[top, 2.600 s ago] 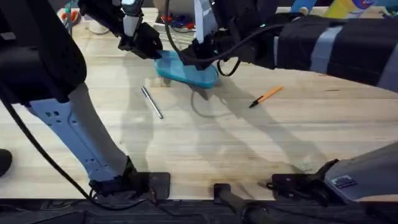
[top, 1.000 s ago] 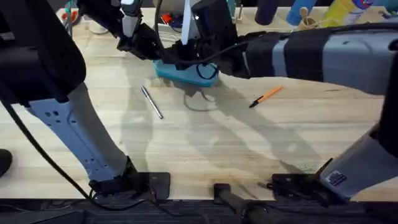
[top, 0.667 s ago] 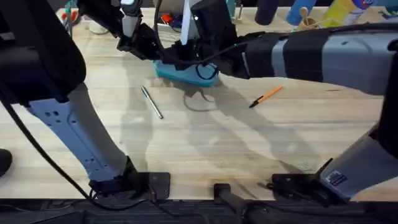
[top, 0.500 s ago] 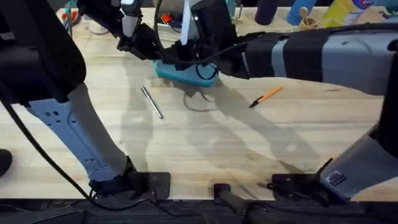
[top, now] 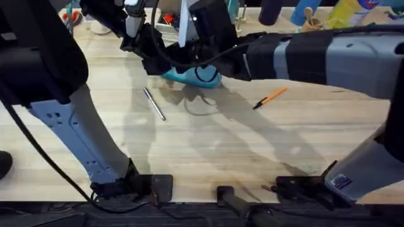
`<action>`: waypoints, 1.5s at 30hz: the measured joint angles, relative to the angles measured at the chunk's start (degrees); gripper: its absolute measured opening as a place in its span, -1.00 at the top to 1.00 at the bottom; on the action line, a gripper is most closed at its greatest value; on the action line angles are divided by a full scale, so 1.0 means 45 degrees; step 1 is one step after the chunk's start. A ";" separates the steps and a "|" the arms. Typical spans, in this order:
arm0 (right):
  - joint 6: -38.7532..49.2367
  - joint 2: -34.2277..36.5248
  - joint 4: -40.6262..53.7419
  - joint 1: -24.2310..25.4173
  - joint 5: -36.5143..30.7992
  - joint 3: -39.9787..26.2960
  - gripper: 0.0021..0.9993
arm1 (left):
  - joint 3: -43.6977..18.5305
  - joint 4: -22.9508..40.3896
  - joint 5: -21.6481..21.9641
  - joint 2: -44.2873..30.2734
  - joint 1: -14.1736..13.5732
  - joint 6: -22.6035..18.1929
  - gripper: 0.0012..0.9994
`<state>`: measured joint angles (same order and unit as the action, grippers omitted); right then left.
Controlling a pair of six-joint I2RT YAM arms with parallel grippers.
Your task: Unzip the bag, pick up the pens from the table one at a time and place them inside, then zip the bag closed.
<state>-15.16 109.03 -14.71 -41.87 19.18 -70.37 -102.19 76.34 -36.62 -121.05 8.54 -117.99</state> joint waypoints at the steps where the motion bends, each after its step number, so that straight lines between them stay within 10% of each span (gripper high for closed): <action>1: 0.0005 0.0000 0.0086 0.0000 0.0012 0.0000 -0.99 | 0.0000 0.0002 0.0000 0.0000 0.0000 -0.0002 0.92; 33: 0.3450 -0.3500 0.5771 0.0855 0.0025 -0.0034 -0.99 | 0.0000 0.0087 -0.0009 0.0000 -0.0010 0.0000 0.91; 37: 0.3576 -0.4219 0.6764 0.1489 0.0024 -0.0034 -0.99 | 0.0000 0.0087 -0.0137 0.0000 -0.0010 -0.0005 0.30; 41: 0.3996 -0.4814 0.7839 0.2108 0.0019 -0.0034 -0.99 | 0.0000 0.0091 -0.0253 0.0000 -0.0010 0.0000 -0.87; 45: 0.4326 -0.5181 0.8342 0.2566 0.0019 -0.0034 -0.99 | 0.0000 0.0087 -0.0265 0.0000 -0.0010 -0.0005 -0.99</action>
<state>4.31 85.72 22.83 -30.32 19.27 -70.52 -102.19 76.73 -37.81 -121.05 8.49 -118.02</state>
